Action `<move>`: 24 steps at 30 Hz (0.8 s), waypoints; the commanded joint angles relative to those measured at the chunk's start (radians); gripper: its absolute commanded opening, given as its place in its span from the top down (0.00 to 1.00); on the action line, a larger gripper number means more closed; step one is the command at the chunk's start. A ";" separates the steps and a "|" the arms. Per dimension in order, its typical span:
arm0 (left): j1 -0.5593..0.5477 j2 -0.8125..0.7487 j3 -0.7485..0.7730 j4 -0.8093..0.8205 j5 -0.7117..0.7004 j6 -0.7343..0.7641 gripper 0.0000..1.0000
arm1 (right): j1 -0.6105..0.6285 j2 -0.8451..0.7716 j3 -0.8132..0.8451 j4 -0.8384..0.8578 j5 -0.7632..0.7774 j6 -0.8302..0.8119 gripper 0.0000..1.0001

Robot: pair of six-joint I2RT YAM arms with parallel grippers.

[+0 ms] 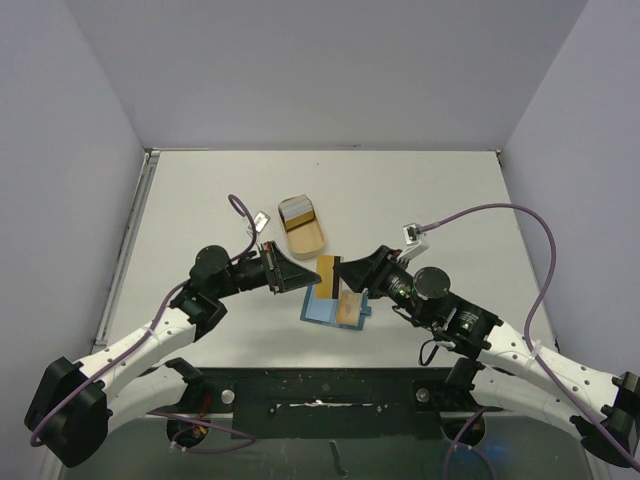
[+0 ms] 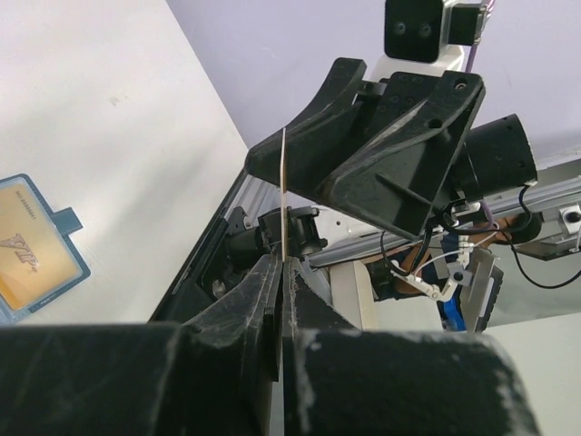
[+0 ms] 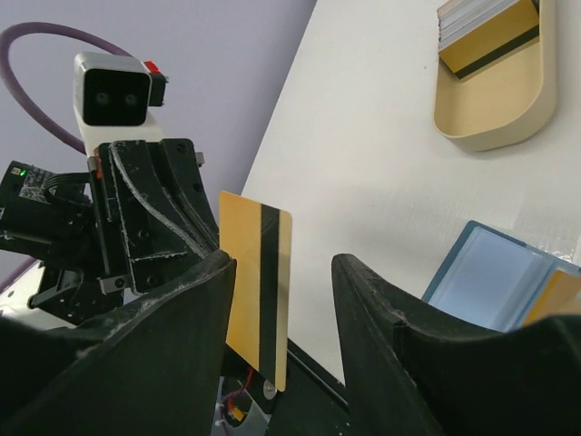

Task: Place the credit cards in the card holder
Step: Pick up the credit card from the storage box.

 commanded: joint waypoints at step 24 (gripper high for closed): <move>0.004 0.026 -0.019 0.141 -0.002 -0.048 1.00 | -0.018 -0.012 -0.032 0.116 -0.041 0.009 0.95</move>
